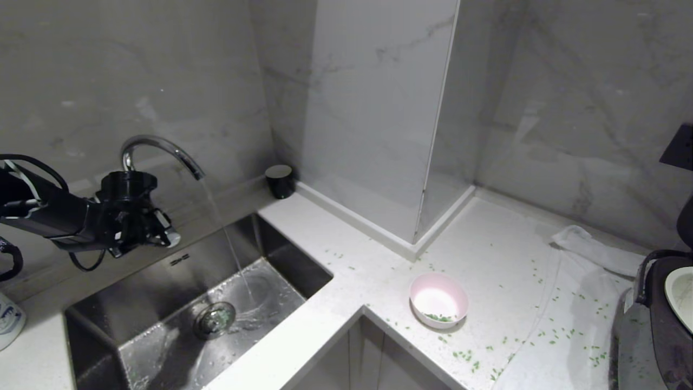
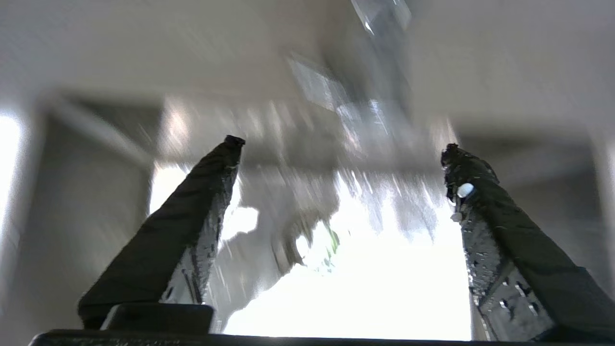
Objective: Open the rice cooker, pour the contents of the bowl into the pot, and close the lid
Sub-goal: Turn on the tap, then fill a bowl with water from the tap
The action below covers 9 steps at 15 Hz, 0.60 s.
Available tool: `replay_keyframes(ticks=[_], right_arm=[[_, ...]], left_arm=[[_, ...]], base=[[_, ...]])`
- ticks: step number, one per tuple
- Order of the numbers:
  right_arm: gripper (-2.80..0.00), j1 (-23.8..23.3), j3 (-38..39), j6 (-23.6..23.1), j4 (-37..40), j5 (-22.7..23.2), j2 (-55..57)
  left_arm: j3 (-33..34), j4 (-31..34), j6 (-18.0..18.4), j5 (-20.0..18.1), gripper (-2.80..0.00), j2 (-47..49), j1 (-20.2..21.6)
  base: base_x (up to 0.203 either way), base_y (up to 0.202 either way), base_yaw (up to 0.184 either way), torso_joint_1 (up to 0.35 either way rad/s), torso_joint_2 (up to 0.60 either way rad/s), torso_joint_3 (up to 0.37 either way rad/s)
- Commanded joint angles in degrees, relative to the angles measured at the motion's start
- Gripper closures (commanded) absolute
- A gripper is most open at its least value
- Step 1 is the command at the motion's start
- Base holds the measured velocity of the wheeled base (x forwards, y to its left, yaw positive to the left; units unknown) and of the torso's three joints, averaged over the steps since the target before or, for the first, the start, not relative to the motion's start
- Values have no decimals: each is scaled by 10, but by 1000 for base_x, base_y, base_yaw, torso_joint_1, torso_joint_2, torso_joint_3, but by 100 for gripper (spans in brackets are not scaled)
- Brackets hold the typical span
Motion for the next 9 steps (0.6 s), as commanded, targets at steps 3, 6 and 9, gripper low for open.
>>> replay_keyframes(ticks=[3, 6, 9], right_arm=[[0, 0, 1, 0, 0, 0, 0], [0, 0, 1, 0, 0, 0, -1], [0, 0, 1, 0, 0, 0, 0]], left_arm=[[152, 2, -14, -50, -280, -105, -94], [230, 3, -15, -59, -280, -146, -173], [247, 3, -14, -62, -280, -173, -243]], base=[[0, 0, 0, 0, 0, 0], [0, 0, 0, 0, 0, 0], [0, 0, 0, 0, 0, 0]])
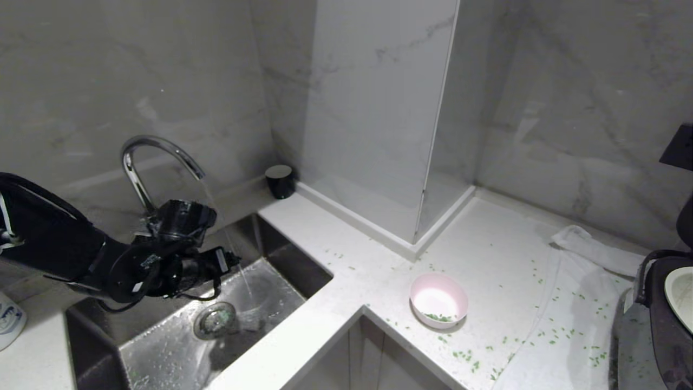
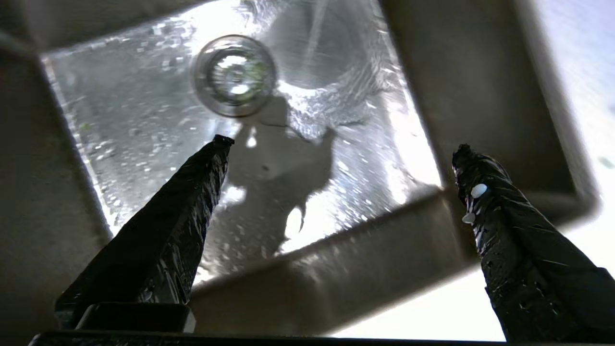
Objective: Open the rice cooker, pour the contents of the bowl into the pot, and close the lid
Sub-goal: Fill a bowl with water from the tap
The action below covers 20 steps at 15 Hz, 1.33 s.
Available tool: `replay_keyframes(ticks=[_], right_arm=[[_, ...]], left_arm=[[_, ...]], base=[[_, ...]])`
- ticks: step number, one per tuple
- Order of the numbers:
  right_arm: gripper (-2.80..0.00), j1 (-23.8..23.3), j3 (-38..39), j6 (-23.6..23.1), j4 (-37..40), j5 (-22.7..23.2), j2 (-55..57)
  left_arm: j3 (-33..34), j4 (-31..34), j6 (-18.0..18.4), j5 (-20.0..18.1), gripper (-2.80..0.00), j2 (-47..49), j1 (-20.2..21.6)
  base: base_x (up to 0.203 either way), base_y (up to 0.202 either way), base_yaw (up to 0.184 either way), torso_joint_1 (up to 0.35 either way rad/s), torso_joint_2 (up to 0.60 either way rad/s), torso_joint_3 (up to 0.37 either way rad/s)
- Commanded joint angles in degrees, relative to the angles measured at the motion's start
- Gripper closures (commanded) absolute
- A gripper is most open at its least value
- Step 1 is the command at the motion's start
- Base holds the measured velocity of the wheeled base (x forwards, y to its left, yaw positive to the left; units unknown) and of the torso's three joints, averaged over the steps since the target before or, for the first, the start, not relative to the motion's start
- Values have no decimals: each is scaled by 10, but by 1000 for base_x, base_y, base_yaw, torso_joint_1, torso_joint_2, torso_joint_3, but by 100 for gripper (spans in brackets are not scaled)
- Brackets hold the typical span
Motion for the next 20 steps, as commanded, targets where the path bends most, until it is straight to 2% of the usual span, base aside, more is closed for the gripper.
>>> replay_keyframes(ticks=[1, 4, 7, 13, 16, 20], right_arm=[[0, 0, 2, 0, 0, 0, 0], [0, 0, 2, 0, 0, 0, -1], [0, 0, 1, 0, 0, 0, 0], [0, 0, 2, 0, 0, 0, 0], [0, 0, 2, 0, 0, 0, 0], [0, 0, 1, 0, 0, 0, 0]], left_arm=[[6, -1, -1, 1, -280, -31, -63], [-26, 0, 0, 0, -280, -29, -141], [-98, 24, 1, 0, -280, 6, -206], [-302, 78, 15, -32, -280, 144, -280], [-416, 125, 13, -37, -280, 211, -319], [-524, 191, 15, -37, -280, 280, -358]], base=[[0, 0, 0, 0, 0, 0], [0, 0, 0, 0, 0, 0], [0, 0, 0, 0, 0, 0], [0, 0, 0, 0, 0, 0], [0, 0, 0, 0, 0, 0], [0, 0, 0, 0, 0, 0]])
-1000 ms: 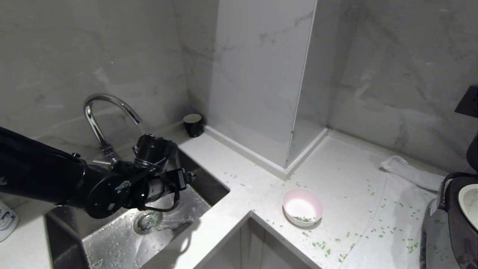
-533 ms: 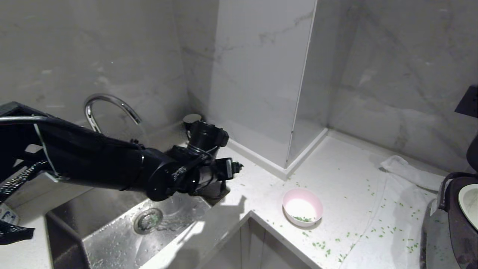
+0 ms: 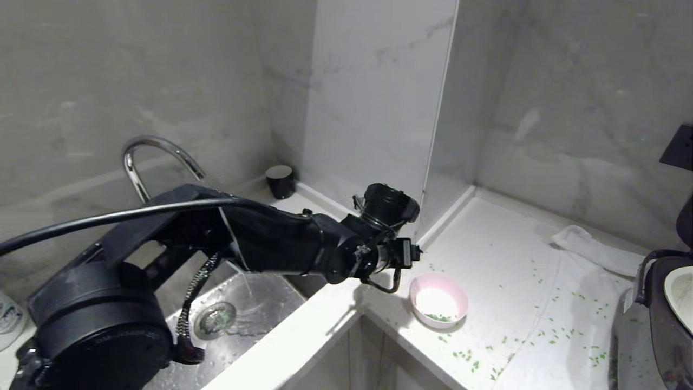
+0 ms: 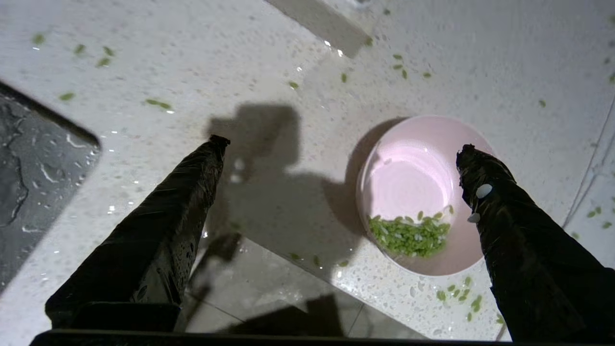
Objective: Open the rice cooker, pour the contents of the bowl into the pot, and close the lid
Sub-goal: Fill a bowl with water from the tap
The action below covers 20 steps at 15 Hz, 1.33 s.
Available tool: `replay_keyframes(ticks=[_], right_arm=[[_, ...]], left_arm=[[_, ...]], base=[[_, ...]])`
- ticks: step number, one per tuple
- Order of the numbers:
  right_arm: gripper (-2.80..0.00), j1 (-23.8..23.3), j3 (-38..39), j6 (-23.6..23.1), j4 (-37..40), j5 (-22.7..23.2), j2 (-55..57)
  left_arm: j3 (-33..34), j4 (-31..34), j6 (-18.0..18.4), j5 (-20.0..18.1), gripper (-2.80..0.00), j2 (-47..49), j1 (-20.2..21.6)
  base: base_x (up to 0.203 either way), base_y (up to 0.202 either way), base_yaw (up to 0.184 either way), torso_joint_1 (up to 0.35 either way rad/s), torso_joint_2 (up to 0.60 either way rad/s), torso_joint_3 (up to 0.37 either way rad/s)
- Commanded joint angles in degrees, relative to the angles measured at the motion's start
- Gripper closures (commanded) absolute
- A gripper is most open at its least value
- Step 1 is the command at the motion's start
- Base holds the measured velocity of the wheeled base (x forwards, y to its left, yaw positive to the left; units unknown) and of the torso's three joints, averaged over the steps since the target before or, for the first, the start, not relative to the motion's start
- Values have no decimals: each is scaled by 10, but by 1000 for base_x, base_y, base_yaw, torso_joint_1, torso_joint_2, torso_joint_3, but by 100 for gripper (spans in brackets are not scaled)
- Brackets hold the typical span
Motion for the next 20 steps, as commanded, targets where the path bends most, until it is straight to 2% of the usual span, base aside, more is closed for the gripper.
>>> replay_keyframes(ticks=[1, 4, 8, 10, 13, 16, 20], right_arm=[[0, 0, 1, 0, 0, 0, -1], [0, 0, 1, 0, 0, 0, 0], [0, 0, 1, 0, 0, 0, 0], [0, 0, 1, 0, 0, 0, 0], [0, 0, 1, 0, 0, 0, 0], [0, 1, 1, 0, 0, 0, 0], [0, 0, 1, 0, 0, 0, 0]], left_arm=[[-57, 29, 1, 2, -280, 67, -22], [-100, 78, 12, 6, -280, 106, -46], [-113, 84, 19, 10, -280, 130, -63], [-137, 84, 25, 20, -280, 151, -64], [-146, 88, 58, 28, -280, 167, -63], [-146, 88, 59, 29, -280, 173, -58], [-147, 88, 60, 50, -280, 171, -55]], base=[[0, 0, 0, 0, 0, 0], [0, 0, 0, 0, 0, 0], [0, 0, 0, 0, 0, 0], [0, 0, 0, 0, 0, 0], [0, 0, 0, 0, 0, 0], [0, 0, 0, 0, 0, 0], [0, 0, 0, 0, 0, 0]])
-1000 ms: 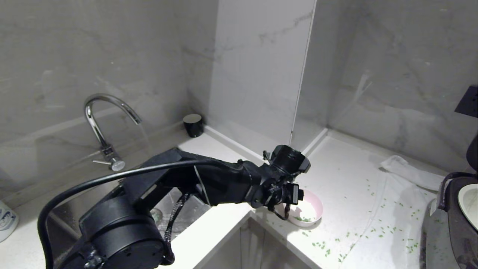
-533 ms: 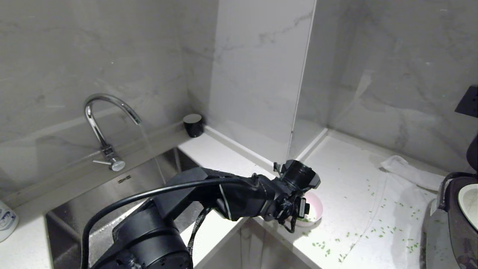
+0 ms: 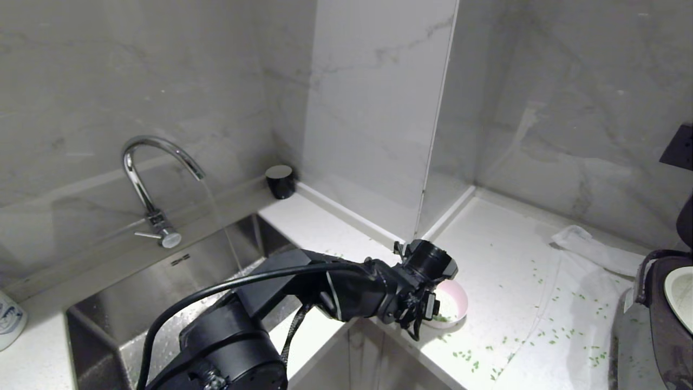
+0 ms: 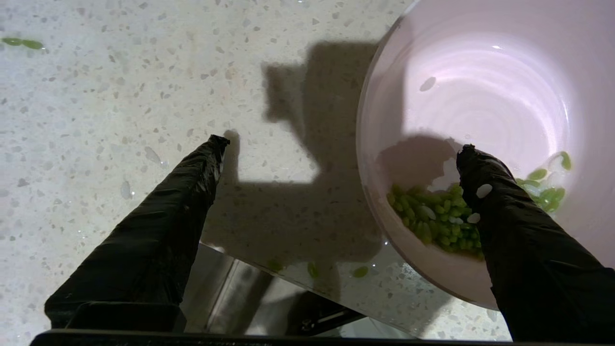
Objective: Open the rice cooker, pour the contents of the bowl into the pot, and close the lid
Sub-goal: Fill a bowl with water from the tap
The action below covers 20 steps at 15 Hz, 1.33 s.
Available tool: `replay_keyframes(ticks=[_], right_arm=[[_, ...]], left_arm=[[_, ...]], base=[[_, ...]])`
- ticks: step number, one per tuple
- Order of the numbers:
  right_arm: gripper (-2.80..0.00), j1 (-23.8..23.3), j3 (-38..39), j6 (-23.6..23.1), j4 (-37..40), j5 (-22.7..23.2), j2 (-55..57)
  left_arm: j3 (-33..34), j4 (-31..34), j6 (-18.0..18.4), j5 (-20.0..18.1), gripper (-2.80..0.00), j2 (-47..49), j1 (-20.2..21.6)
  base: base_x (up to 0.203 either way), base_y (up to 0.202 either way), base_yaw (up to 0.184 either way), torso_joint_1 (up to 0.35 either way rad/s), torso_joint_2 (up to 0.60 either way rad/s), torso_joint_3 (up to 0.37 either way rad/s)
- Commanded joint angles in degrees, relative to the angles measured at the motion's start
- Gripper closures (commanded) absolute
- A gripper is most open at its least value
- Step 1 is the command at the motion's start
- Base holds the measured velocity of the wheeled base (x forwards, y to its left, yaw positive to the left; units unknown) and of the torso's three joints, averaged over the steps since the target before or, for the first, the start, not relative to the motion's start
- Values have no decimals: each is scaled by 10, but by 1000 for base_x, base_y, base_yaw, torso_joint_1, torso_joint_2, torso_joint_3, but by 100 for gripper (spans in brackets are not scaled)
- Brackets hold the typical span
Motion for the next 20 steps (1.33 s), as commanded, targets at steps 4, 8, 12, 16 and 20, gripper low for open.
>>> replay_keyframes(ticks=[4, 8, 12, 16, 20], right_arm=[[0, 0, 1, 0, 0, 0, -1], [0, 0, 1, 0, 0, 0, 0], [0, 0, 1, 0, 0, 0, 0], [0, 0, 2, 0, 0, 0, 0], [0, 0, 1, 0, 0, 0, 0]], left_arm=[[0, 7, 12, 8, -280, -8, 14], [0, 30, 25, 32, -280, -8, 21], [0, 39, 27, 41, -280, -8, 26], [1, 73, 28, 57, -280, -20, 44], [1, 82, 28, 81, -280, -22, 64]], base=[[0, 0, 0, 0, 0, 0], [0, 0, 0, 0, 0, 0], [0, 0, 0, 0, 0, 0], [0, 0, 0, 0, 0, 0], [0, 0, 0, 0, 0, 0]])
